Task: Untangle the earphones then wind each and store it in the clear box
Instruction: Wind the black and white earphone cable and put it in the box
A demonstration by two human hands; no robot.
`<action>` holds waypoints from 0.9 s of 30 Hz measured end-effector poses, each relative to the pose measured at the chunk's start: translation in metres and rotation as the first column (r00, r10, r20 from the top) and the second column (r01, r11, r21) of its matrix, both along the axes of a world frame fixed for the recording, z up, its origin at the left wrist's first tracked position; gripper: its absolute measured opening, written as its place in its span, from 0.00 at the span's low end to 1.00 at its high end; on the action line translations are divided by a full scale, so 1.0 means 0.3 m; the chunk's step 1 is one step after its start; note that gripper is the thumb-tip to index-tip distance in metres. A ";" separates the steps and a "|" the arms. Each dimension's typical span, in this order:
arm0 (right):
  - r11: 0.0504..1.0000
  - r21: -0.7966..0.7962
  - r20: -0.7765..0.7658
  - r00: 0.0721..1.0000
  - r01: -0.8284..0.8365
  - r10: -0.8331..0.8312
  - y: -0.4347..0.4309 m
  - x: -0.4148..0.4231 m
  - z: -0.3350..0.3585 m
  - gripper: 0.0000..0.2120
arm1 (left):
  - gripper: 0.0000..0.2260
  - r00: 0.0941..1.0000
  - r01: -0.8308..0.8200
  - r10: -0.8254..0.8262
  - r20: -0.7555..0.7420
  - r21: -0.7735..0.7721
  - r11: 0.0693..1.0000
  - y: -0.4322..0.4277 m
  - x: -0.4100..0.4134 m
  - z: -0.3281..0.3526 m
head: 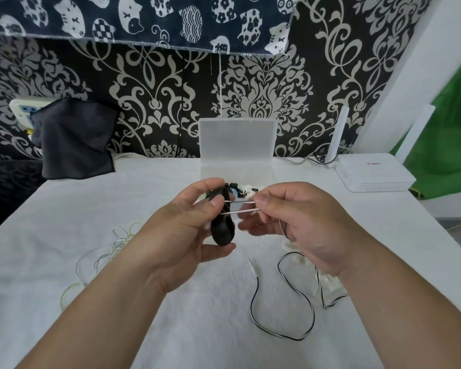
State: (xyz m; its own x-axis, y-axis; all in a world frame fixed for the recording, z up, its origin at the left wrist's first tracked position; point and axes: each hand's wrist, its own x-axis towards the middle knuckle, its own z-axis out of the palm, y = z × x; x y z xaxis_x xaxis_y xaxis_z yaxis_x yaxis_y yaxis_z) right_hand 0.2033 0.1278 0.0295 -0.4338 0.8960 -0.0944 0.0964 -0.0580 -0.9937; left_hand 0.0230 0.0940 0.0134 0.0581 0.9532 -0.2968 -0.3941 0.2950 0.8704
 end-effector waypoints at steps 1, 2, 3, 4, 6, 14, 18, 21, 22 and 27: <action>1.000 0.007 0.051 0.999 -0.003 0.003 0.002 0.007 0.005 0.18 | 0.19 1.000 -0.007 0.007 0.006 0.004 1.000 0.000 -0.003 -0.001; 1.000 0.015 0.101 0.995 -0.013 0.011 0.002 0.014 0.011 0.19 | 0.21 1.000 -0.013 0.013 0.014 0.004 1.000 0.001 -0.005 -0.001; 0.999 0.016 0.142 0.990 -0.027 0.025 0.003 0.024 0.016 0.19 | 0.20 1.000 -0.011 0.011 0.013 0.005 1.000 0.002 -0.008 -0.001; 0.999 0.006 0.167 0.985 -0.041 0.039 0.004 0.035 0.021 0.19 | 0.16 1.000 -0.002 0.002 -0.001 0.007 1.000 0.003 -0.009 0.000; 0.998 -0.005 0.197 0.978 -0.063 0.063 0.006 0.050 0.029 0.19 | 0.12 1.000 -0.003 0.003 -0.020 -0.003 1.000 0.005 -0.011 -0.004; 0.967 0.115 0.377 0.911 -0.227 0.169 0.003 0.054 0.039 0.16 | 0.11 0.996 -0.089 0.088 -0.008 -0.049 0.995 0.011 -0.002 -0.017; 0.968 0.153 0.382 0.916 -0.197 0.126 0.014 0.075 0.051 0.14 | 0.11 0.995 -0.062 0.061 -0.085 -0.012 0.998 0.005 0.004 -0.016; 0.982 0.172 0.289 0.957 -0.083 0.031 0.025 0.087 0.051 0.11 | 0.12 0.986 -0.023 0.027 -0.163 0.024 0.999 -0.002 0.014 -0.015; 0.987 0.158 0.214 0.977 -0.024 -0.011 0.030 0.090 0.045 0.11 | 0.12 0.982 -0.003 0.009 -0.191 0.034 0.999 -0.003 0.016 -0.015; 0.973 0.164 0.071 0.982 0.163 -0.176 0.049 0.076 0.014 0.09 | 0.13 0.960 0.095 -0.069 -0.271 0.080 0.992 -0.017 0.041 -0.011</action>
